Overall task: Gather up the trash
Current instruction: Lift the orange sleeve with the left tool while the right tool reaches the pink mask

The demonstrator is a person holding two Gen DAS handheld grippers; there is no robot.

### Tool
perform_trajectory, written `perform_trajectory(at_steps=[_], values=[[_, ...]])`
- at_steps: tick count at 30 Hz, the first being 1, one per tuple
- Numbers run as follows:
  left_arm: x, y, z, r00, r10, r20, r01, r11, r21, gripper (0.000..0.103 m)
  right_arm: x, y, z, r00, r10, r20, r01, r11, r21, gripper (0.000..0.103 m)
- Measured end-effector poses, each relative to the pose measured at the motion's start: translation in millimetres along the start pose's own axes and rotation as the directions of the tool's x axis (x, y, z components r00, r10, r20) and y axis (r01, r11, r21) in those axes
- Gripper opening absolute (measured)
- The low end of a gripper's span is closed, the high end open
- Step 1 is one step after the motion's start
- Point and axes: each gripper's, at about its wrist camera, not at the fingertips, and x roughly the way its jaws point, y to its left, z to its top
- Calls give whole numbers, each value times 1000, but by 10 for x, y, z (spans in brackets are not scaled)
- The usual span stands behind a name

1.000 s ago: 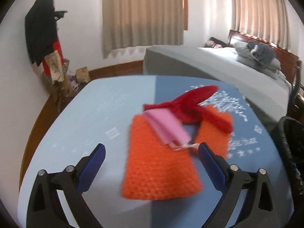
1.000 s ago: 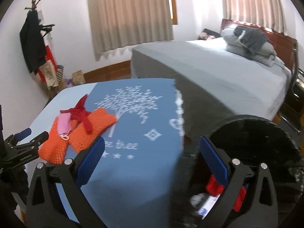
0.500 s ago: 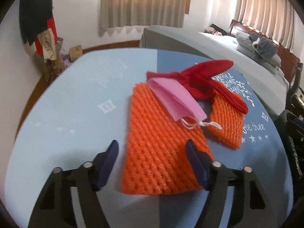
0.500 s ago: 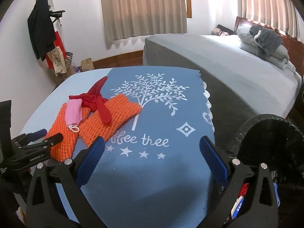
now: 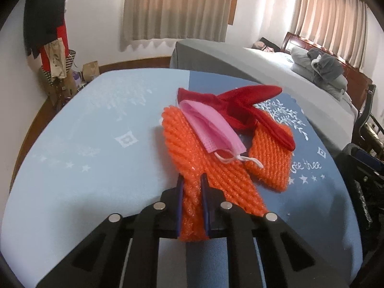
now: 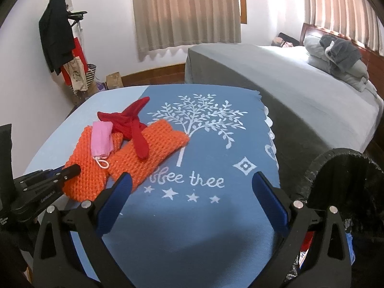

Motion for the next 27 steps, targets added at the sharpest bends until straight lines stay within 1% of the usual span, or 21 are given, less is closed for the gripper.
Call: perform_trajectory(at_steps=[6,8,10,11,16,22,27], values=[[-198,93,17,999,32,34,-31,999,-9,13,3,97,71,1000,20,10,-20,1000,-12,97],[-268,147,31,997,58,45,-58,998,-7,13,13,157,100,999,30,12,-30,999,-18,97],[-337,140,38,992,108,72,-111,993,45,13,31,238,129,999,43,15,-43,999,-27,97],[-368,141,47,990,115,81,-120,991,62,13,41,275,139,999,50,15,-49,998,-32,97],[-463,202,81,989,106,99,-115,989,92,13,92,484,218,996,85,20,-83,995,-61,97],[-462,327,79,991,99,93,-104,993,51,13,194,649,264,995,101,9,-100,992,-81,97],[-508,378,80,988,116,106,-123,991,61,13,282,734,279,994,111,-10,-111,991,-79,97]])
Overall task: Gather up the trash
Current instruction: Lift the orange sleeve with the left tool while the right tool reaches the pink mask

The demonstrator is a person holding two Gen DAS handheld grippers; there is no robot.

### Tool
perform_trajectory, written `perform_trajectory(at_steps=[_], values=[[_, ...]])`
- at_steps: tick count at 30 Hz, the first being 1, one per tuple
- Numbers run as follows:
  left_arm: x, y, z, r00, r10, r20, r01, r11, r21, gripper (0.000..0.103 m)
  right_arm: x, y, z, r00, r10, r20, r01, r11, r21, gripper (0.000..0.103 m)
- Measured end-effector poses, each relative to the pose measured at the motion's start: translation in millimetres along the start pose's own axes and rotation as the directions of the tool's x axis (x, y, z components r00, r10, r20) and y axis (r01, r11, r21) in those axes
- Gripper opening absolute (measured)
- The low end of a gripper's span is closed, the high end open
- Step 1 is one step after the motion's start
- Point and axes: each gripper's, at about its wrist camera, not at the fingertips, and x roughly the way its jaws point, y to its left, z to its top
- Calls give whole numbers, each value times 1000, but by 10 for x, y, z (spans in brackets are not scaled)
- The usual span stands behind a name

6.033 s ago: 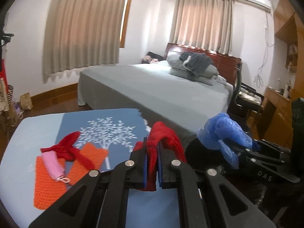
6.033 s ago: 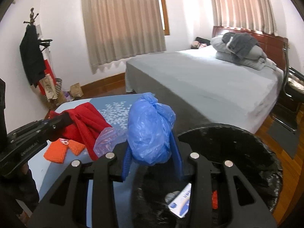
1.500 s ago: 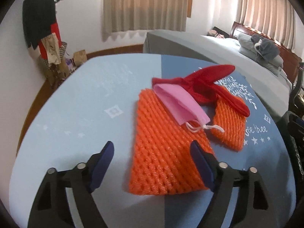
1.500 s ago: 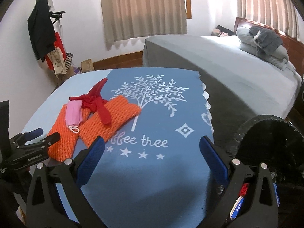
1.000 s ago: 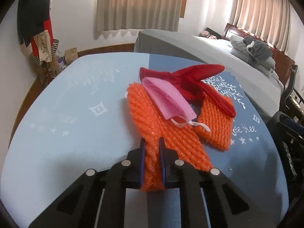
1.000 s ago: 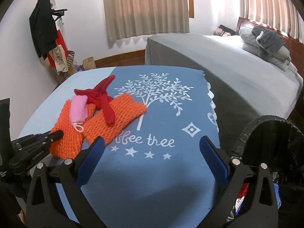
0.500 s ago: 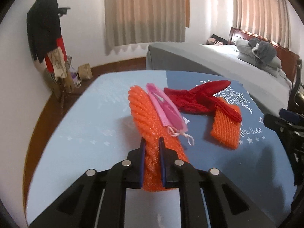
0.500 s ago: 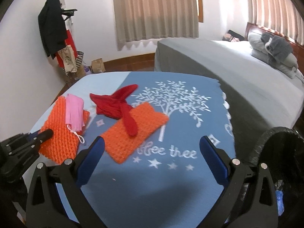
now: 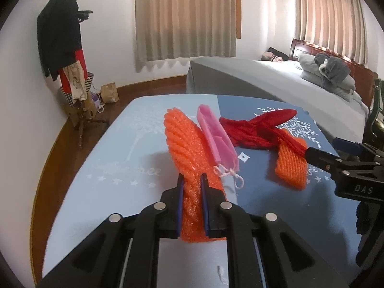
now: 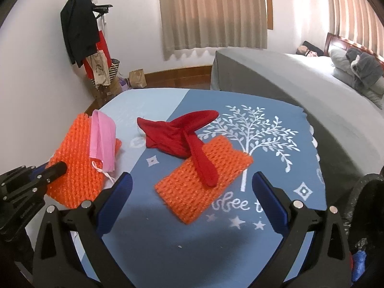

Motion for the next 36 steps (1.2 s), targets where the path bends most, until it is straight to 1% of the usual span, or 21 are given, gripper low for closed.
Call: perform_trajectory(at_steps=[2,6,14,20,24,26,28,29,30,31,36], values=[[3,21,-1,1000,-10,-6,10,1000,5,13,44,41,15,1000,8,-5,-8,1000,-3,97],[51,39,-19,999,-19,-37,21,999,46,13,125,145,45,1000,19,-12,-19,1000,-13,97],[58,203,-42,999,-13,-32,13,1000,-8,13,295,356,117,999,44,-23,-45,998,-46,97],[101,431,-53,999,28,-32,-30,997,-76,13,438,528,208,997,75,-25,-77,995,-56,97],[164,547,-52,998,49,-32,-52,992,-112,13,571,642,259,996,78,-33,-80,994,-70,95],[202,594,-51,998,58,-33,-61,990,-123,13,626,670,273,996,83,-39,-86,994,-70,93],[245,643,-60,997,64,-36,-68,989,-132,13,717,740,282,994,93,-57,-97,993,-73,86],[264,676,-57,997,68,-39,-73,988,-136,13,761,770,292,992,101,-70,-106,991,-77,81],[273,701,-60,997,71,-41,-76,987,-140,13,822,820,294,991,108,-85,-115,990,-82,77],[288,729,-61,996,74,-43,-79,986,-146,13,859,848,291,989,112,-92,-120,989,-86,76],[343,840,-81,995,83,-51,-91,981,-171,13,1070,974,292,981,127,-145,-140,986,-89,59]])
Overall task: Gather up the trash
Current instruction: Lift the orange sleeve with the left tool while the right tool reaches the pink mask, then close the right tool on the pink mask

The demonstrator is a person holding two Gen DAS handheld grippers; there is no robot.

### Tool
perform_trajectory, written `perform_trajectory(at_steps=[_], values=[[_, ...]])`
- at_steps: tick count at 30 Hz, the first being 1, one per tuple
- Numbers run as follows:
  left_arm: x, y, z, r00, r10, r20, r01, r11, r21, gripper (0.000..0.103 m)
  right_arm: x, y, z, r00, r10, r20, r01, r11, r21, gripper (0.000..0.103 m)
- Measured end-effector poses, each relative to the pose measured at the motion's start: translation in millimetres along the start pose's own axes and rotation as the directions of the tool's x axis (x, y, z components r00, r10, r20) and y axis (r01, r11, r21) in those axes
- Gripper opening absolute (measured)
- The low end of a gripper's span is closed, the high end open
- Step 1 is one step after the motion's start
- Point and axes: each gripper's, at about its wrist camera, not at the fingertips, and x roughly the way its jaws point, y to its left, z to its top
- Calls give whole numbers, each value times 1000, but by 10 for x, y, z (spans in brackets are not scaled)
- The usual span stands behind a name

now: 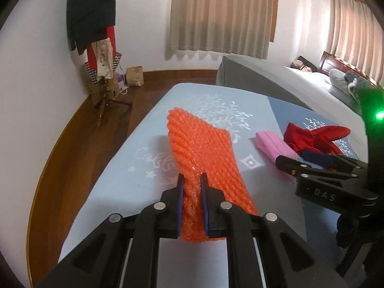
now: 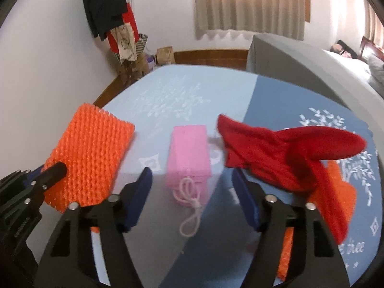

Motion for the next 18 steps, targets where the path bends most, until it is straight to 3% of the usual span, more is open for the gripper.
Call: perform_trajectory(at_steps=[2,6,8,18], values=[[16,32,-5,1000,0,-3,0,1000,-9,13,60,16,14,1000,5,-17,-5,1000,-1,53],[41,42,-13,1000,-3,-7,3,1000,-13,13,129,50,43,998,37,-49,-38,999,-13,27],[43,47,-10,1000,-4,-7,4,1000,-15,13,119,66,45,997,51,-49,-52,998,-18,19],[-27,-3,5,1000,-9,11,9,1000,-11,13,-251,12,18,997,73,9,-73,997,-11,15]])
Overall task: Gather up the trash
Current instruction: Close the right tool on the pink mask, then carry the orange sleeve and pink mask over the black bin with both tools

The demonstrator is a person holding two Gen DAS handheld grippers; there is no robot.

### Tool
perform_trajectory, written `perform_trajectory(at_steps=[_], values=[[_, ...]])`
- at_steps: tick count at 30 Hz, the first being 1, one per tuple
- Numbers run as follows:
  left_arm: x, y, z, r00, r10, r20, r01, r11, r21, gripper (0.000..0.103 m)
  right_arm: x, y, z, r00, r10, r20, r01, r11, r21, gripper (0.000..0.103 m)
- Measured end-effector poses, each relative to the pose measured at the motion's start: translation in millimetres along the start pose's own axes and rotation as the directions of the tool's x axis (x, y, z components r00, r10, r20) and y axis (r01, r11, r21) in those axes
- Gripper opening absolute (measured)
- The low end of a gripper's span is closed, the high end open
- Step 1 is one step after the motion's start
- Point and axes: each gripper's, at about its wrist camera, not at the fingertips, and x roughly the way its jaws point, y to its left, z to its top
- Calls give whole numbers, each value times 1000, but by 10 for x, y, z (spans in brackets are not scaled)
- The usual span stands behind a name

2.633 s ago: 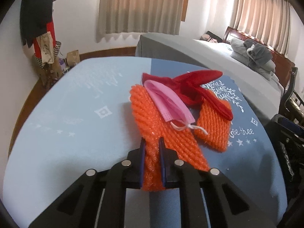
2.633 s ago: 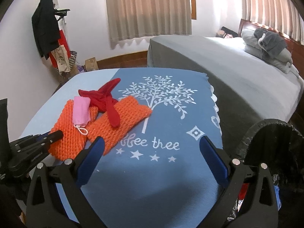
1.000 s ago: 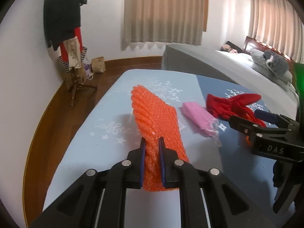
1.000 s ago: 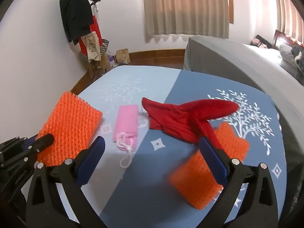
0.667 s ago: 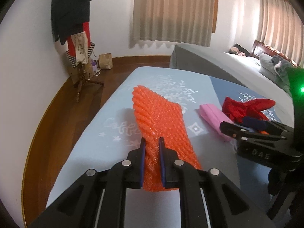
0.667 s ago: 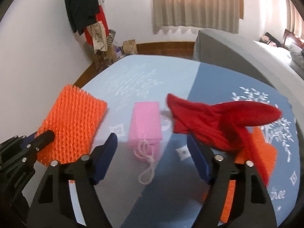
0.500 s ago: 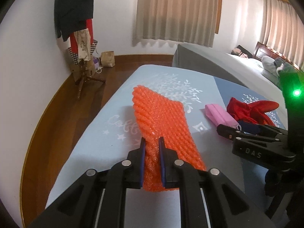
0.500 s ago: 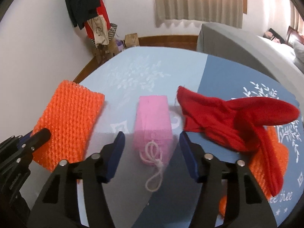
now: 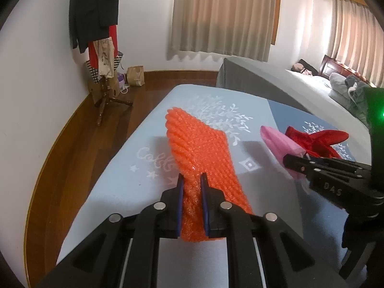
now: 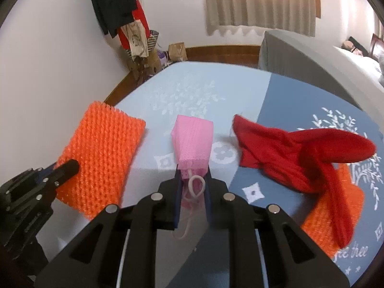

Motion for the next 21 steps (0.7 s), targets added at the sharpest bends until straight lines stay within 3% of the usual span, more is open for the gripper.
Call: perform_trajectory(at_steps=[21], values=[[-332,-478,137,996,-73,53,71,996,54,13,-704,-242,-223,996,-29,86,26,999,31,15]])
